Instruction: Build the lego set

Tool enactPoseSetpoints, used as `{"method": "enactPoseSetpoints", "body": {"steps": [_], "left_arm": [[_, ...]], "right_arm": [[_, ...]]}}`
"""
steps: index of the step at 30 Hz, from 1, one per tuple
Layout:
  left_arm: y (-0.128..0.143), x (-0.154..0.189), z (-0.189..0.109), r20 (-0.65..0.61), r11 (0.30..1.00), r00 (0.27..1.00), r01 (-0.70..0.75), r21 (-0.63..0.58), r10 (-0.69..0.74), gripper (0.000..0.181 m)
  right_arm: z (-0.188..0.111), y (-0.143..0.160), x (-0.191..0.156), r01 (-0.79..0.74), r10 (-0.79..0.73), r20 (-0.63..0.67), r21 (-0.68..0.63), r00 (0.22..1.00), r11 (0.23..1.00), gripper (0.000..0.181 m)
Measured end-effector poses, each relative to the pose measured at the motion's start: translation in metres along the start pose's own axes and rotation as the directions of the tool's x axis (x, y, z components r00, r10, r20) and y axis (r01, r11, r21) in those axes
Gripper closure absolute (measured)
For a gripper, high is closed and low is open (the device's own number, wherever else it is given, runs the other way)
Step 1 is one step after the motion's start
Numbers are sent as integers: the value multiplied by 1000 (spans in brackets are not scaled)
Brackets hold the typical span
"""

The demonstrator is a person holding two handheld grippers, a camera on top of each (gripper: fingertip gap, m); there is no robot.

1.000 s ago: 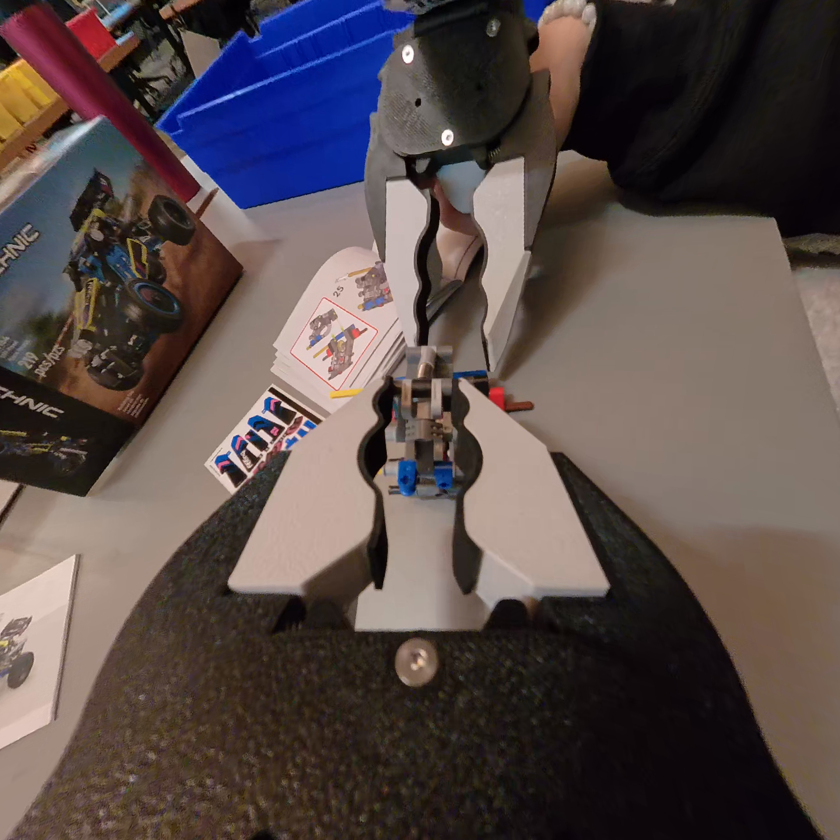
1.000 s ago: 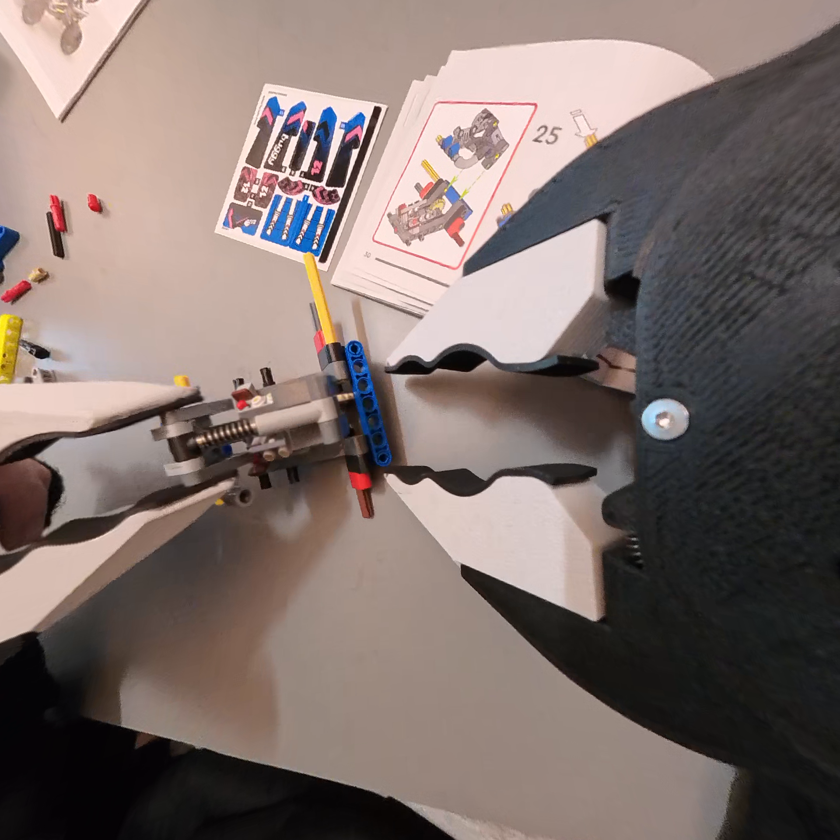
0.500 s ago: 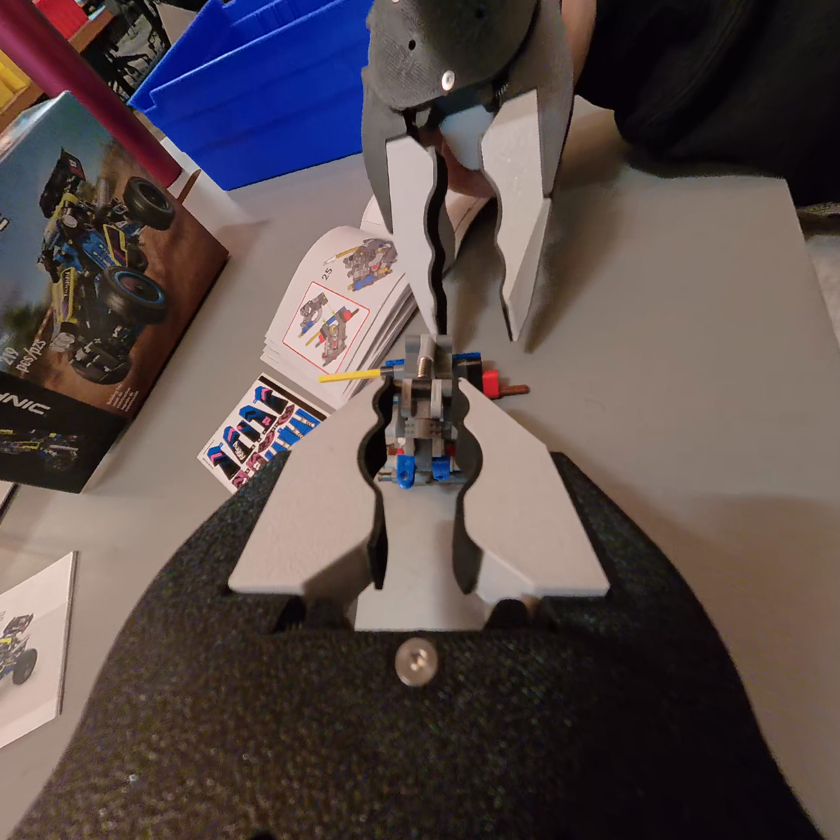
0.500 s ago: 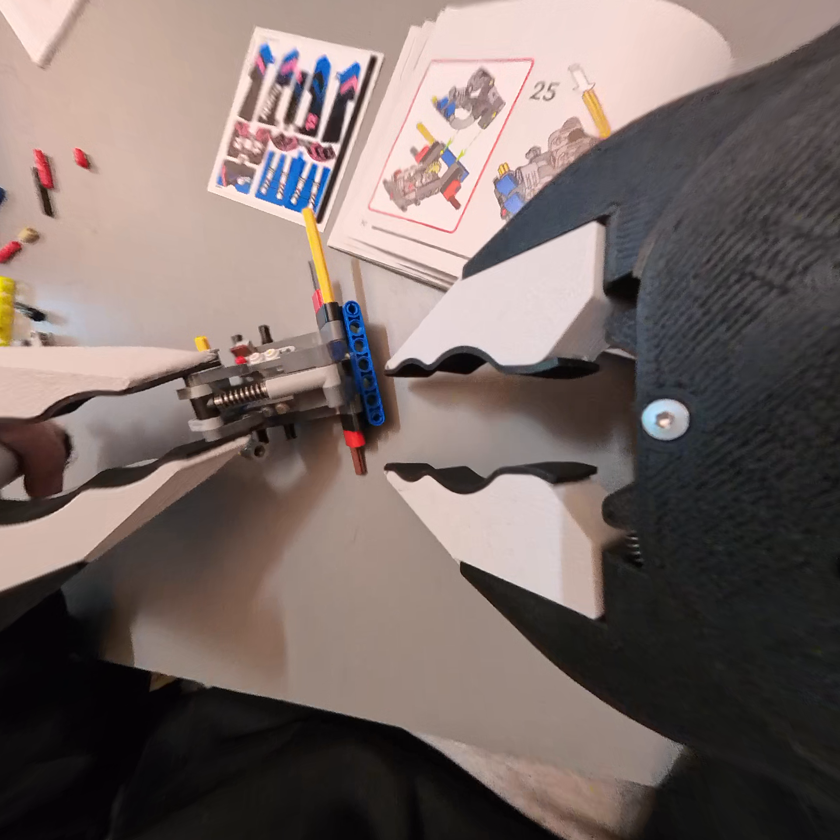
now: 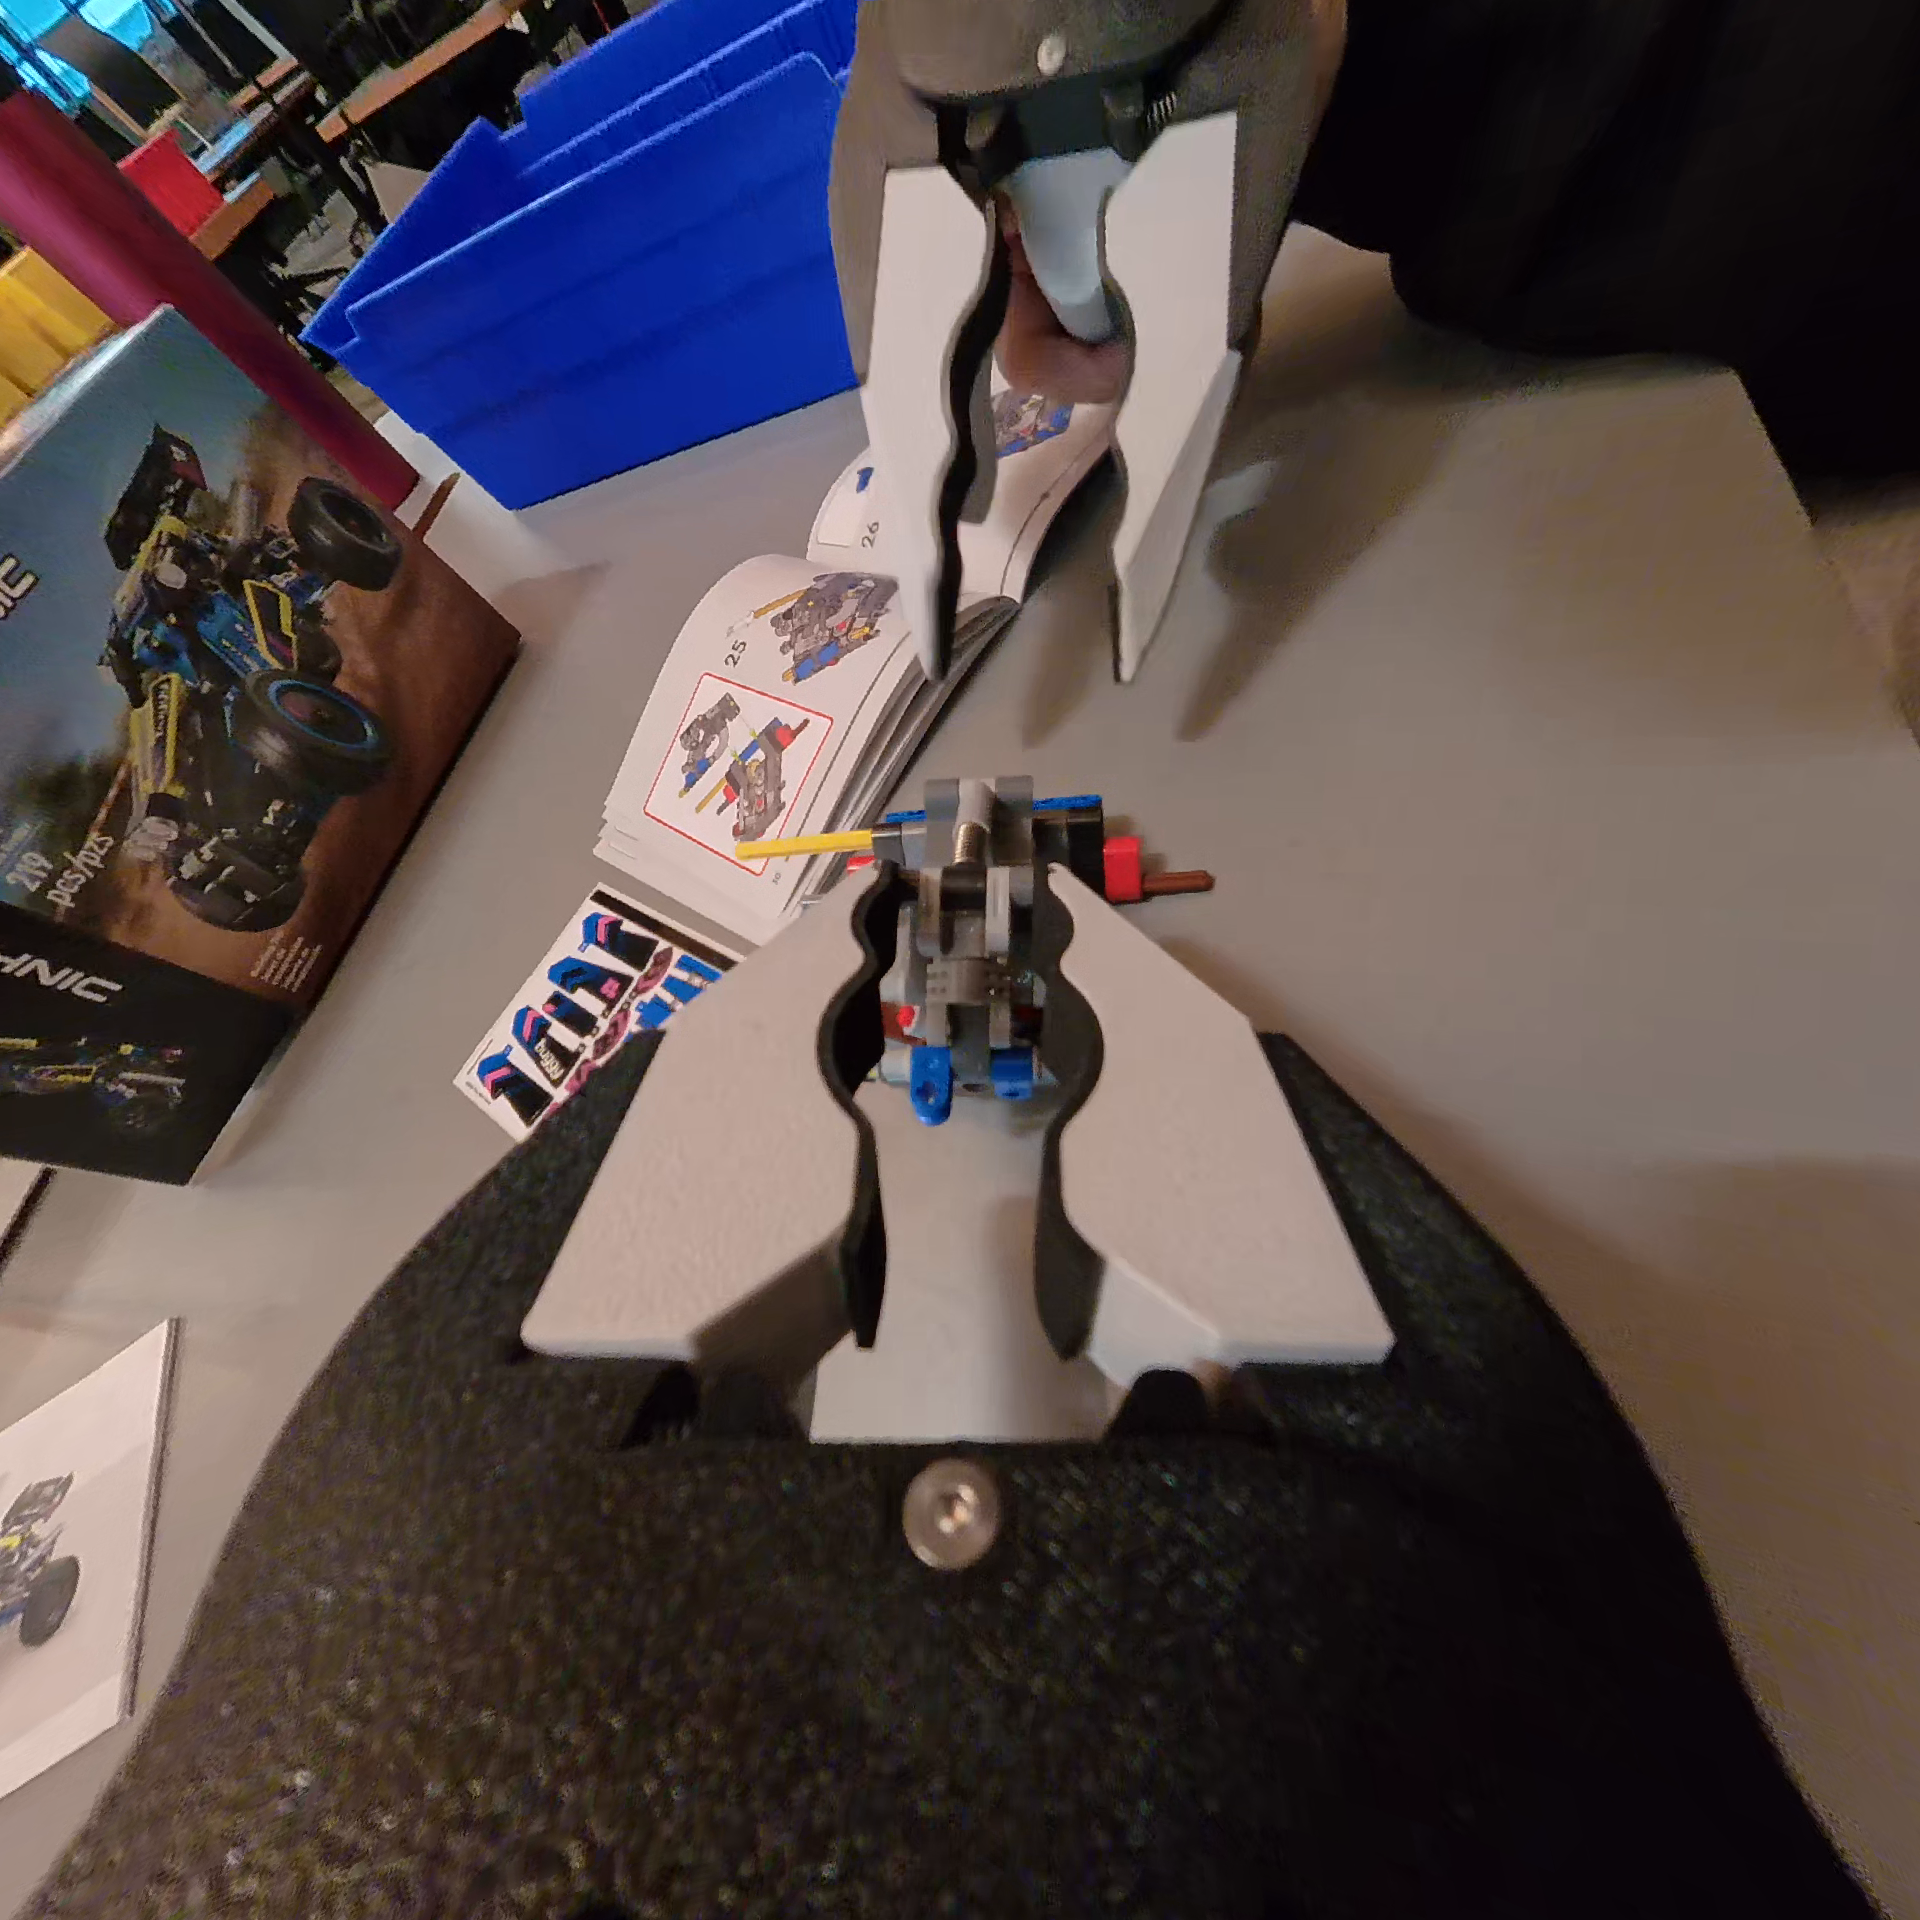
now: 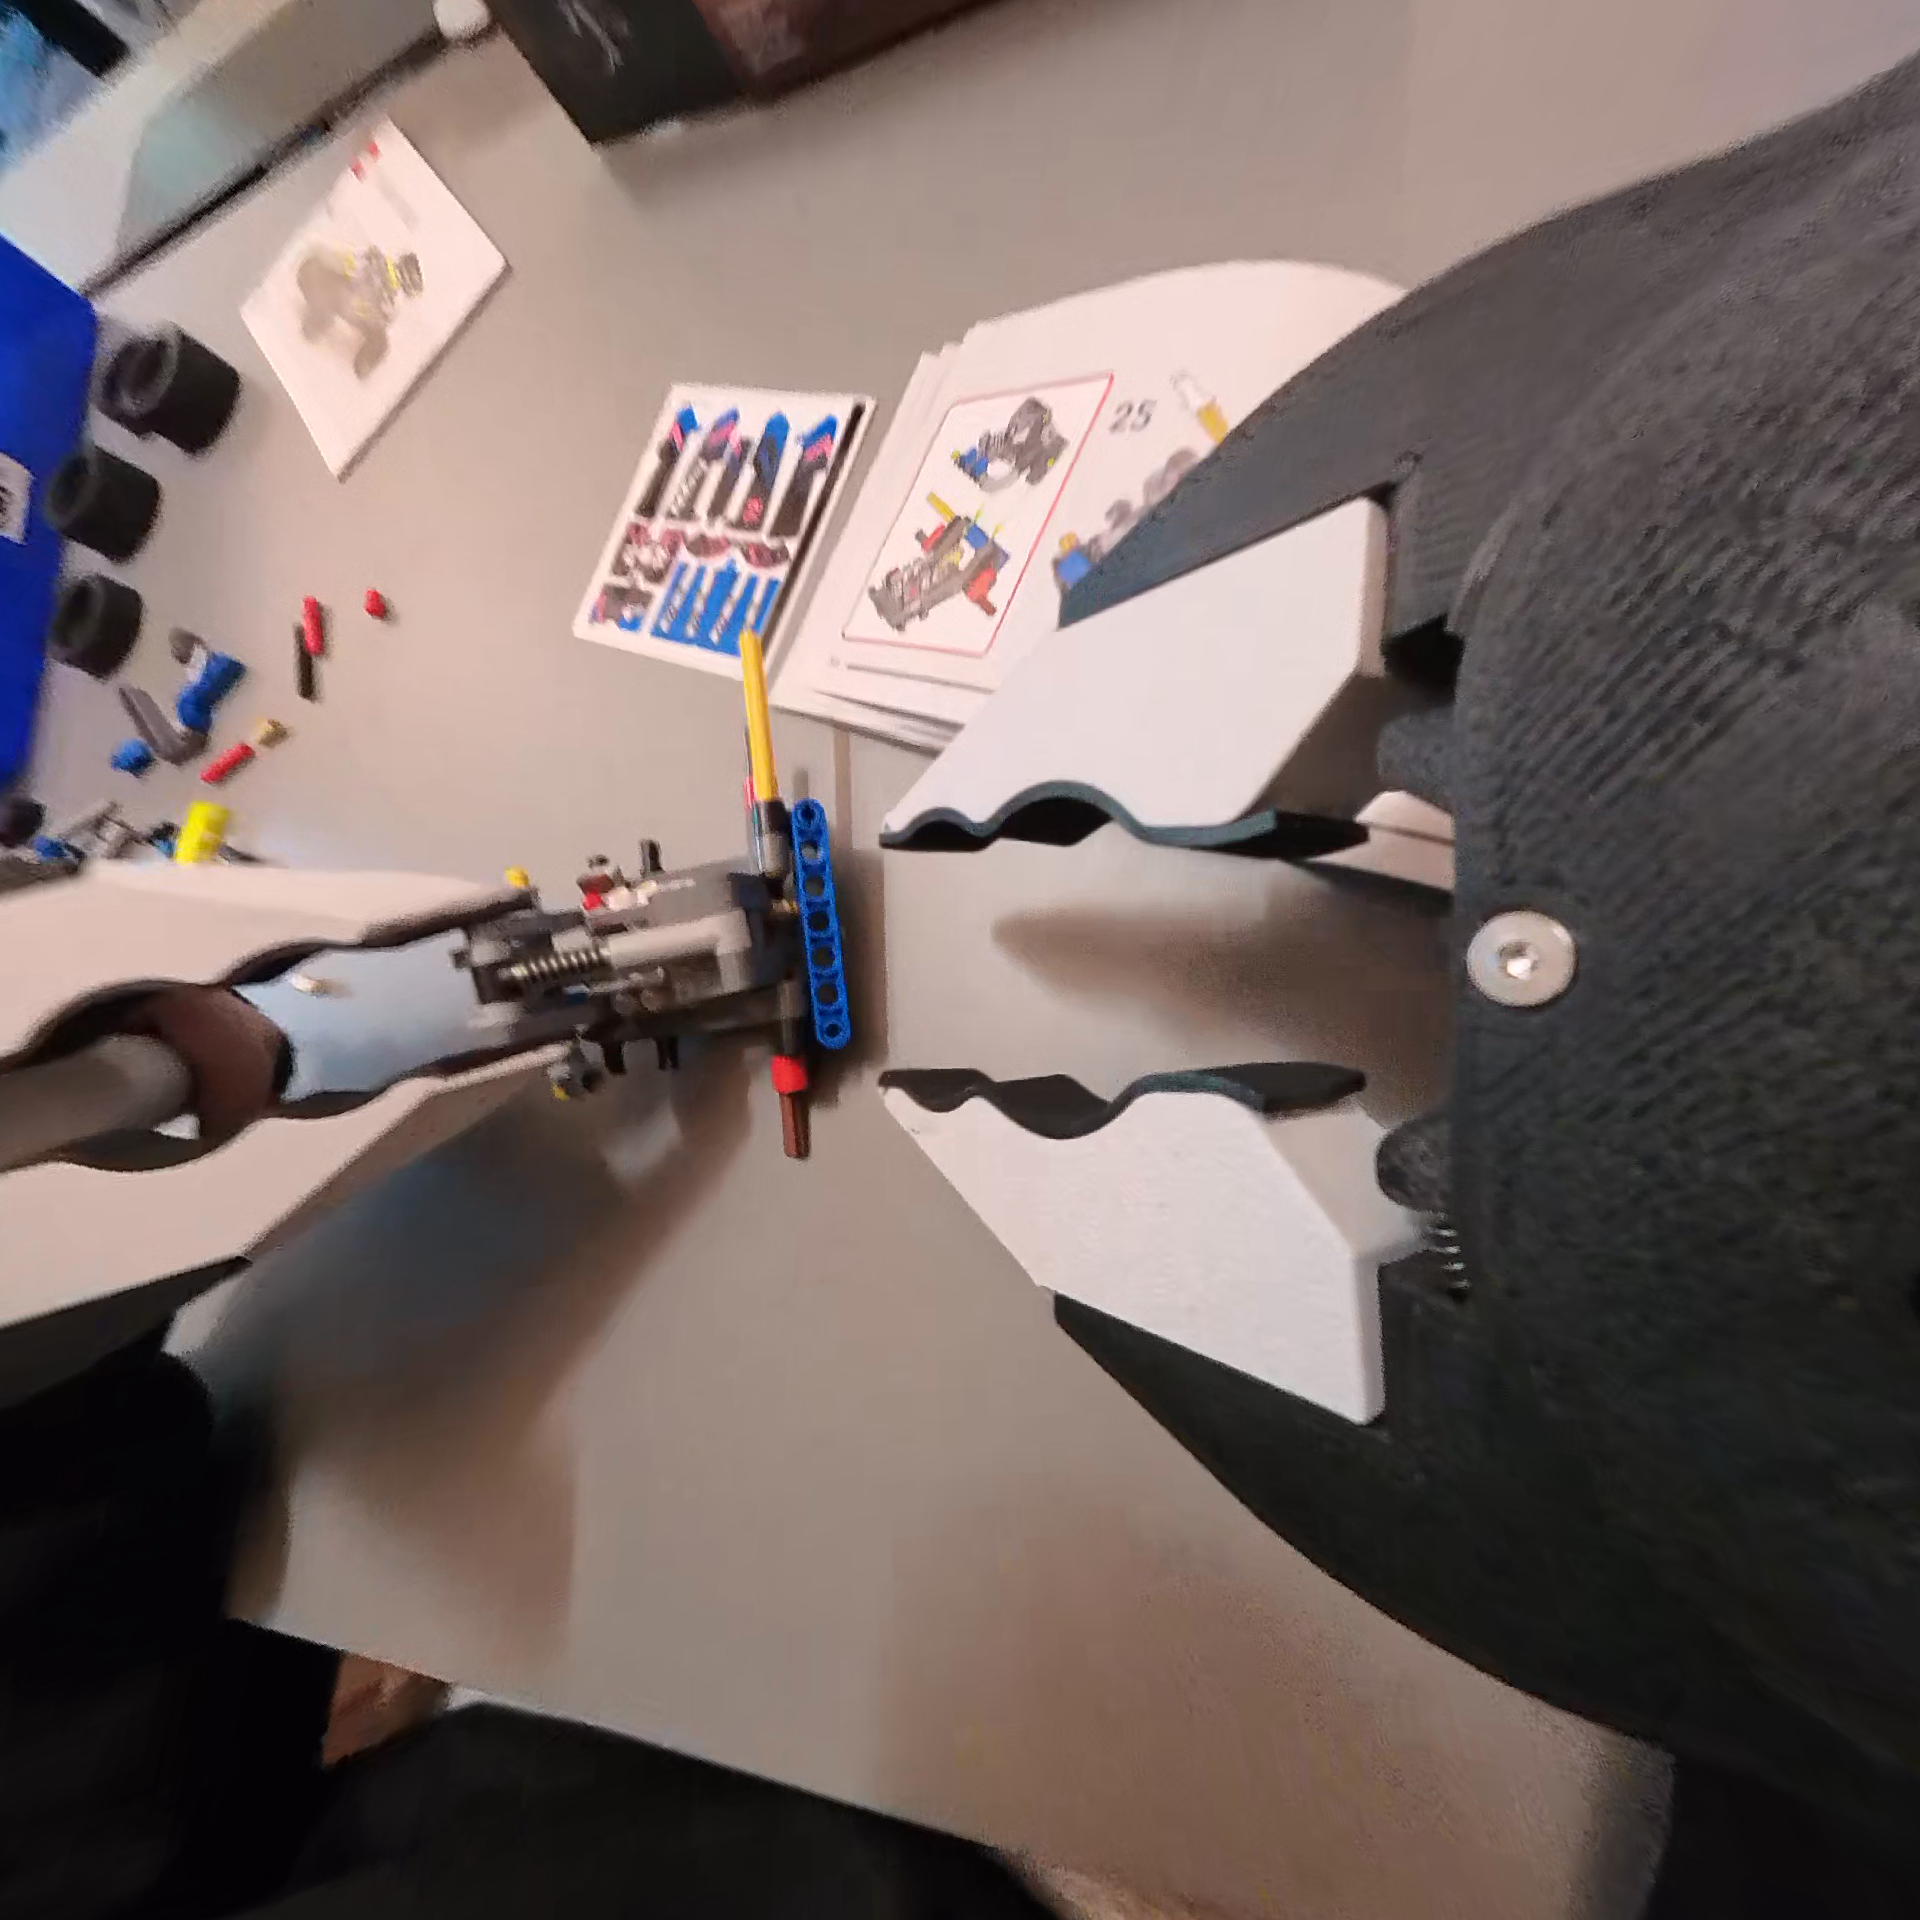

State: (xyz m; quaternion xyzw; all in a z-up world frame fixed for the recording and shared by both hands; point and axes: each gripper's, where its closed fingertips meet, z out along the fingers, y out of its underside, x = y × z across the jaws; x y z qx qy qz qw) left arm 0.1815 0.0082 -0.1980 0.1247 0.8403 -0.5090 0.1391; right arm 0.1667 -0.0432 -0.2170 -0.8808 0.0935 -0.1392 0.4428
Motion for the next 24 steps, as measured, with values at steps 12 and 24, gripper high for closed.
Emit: {"method": "enactPoseSetpoints", "body": {"steps": [12, 24], "left_arm": [[2, -2, -1, -5, 999, 1000, 10, 31, -10, 159], [-4, -4, -4, -1, 999, 1000, -8, 35, 8, 159]], "right_arm": [[11, 7, -7, -3, 5, 38, -59, 999, 998, 147], [-8, -13, 19, 31, -31, -4, -23, 1000, 999, 129]]}}
